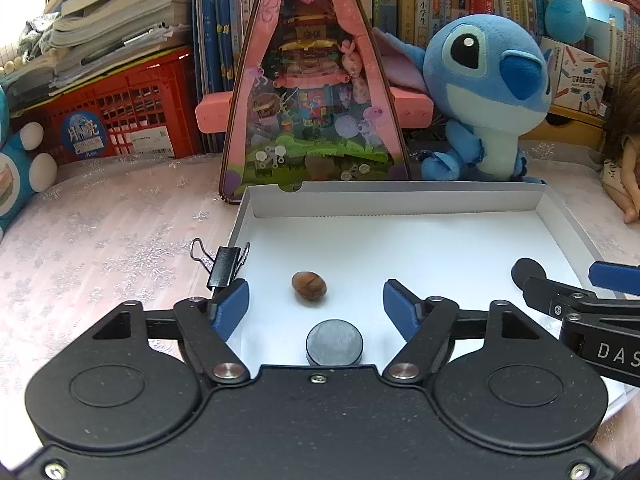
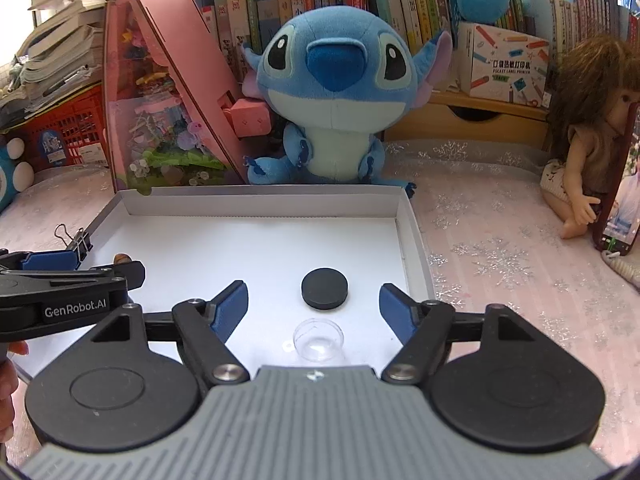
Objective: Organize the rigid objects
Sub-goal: 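Open the left tool to drop the nut while the right tool releases the lid, then move both open tools back from the tray toward the remaining items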
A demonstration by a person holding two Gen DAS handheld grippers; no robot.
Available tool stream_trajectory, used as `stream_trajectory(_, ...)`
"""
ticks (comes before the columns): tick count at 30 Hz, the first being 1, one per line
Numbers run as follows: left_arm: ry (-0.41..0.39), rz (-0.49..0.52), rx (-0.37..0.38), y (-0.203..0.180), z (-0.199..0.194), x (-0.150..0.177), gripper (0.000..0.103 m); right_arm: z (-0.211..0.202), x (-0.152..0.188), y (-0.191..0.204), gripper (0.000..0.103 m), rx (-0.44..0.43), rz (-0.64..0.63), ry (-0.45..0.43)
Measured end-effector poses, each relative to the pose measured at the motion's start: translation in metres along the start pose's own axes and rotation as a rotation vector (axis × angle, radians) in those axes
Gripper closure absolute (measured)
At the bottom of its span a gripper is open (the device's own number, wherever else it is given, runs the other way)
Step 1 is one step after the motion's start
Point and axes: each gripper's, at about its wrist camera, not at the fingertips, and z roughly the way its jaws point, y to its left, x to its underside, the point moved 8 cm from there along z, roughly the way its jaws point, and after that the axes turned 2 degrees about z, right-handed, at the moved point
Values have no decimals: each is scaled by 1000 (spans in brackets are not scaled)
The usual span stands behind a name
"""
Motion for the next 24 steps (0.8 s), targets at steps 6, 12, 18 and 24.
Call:
stream_trajectory(6, -10, 27, -3, -3, -11, 4, 27, -8, 1, 0, 20, 3, -6, -11)
stream_trajectory(12, -7, 27, 0, -3, -18, 9, 27, -16, 3, -1, 19, 11, -14, -17)
stream_trajectory(18, -10, 24, 16, -2, -28, 15, 26, -26, 6, -3, 19, 13, -17, -32)
stream_trajectory(24, -25, 15, 38, -2, -43, 21, 26, -41, 8, -4, 17, -5, -22, -59)
